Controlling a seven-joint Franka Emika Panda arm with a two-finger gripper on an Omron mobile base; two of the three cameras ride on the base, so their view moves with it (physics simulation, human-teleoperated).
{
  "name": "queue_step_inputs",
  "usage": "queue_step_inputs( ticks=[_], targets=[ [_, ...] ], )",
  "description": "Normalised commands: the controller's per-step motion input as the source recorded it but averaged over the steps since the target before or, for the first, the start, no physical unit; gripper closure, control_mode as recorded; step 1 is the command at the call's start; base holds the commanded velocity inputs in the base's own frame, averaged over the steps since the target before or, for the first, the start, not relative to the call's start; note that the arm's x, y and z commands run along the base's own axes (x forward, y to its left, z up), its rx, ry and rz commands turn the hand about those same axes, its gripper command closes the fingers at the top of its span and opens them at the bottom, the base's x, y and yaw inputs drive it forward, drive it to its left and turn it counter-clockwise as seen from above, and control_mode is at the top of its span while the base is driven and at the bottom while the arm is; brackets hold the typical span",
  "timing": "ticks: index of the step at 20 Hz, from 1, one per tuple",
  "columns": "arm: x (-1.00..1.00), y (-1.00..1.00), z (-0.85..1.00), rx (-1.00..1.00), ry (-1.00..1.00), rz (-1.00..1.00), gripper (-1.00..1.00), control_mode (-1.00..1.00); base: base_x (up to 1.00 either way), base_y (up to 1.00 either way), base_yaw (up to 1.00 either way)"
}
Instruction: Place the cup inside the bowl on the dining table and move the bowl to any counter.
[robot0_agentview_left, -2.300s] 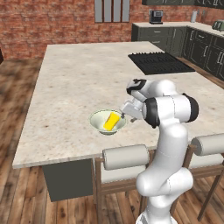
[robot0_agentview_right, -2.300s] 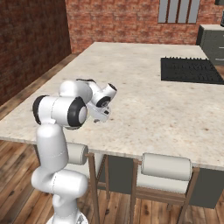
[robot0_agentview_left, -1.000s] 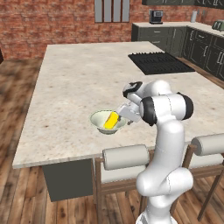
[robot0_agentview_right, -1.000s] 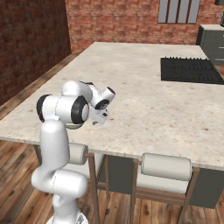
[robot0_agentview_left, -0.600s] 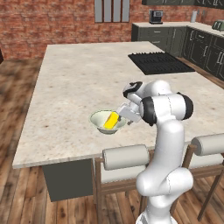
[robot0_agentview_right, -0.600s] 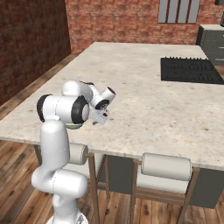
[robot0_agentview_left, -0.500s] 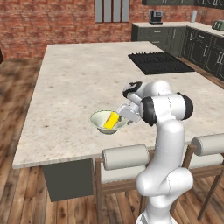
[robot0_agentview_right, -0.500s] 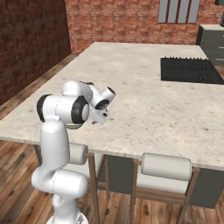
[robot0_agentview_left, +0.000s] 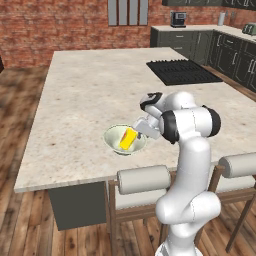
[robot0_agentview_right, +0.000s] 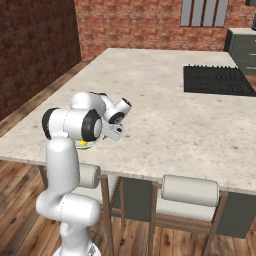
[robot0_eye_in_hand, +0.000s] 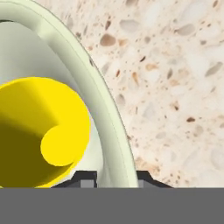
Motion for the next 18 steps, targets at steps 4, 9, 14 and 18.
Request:
queue_step_inputs(
  ticks=[4, 9, 14, 18],
  targets=[
    [0.0, -0.01, 0.24, 0.0, 0.01, 0.0, 1.0, -1.0, 0.0, 0.0, 0.0],
    [0.0, -0.09, 0.28, 0.0, 0.07, 0.0, 1.0, -1.0, 0.0, 0.0, 0.0],
    [0.0, -0.15, 0.35, 0.0, 0.1, 0.0, 1.0, -1.0, 0.0, 0.0, 0.0],
    [0.0, -0.14, 0.29, 0.0, 0.13, 0.0, 1.0, -1.0, 0.0, 0.0, 0.0]
  ],
)
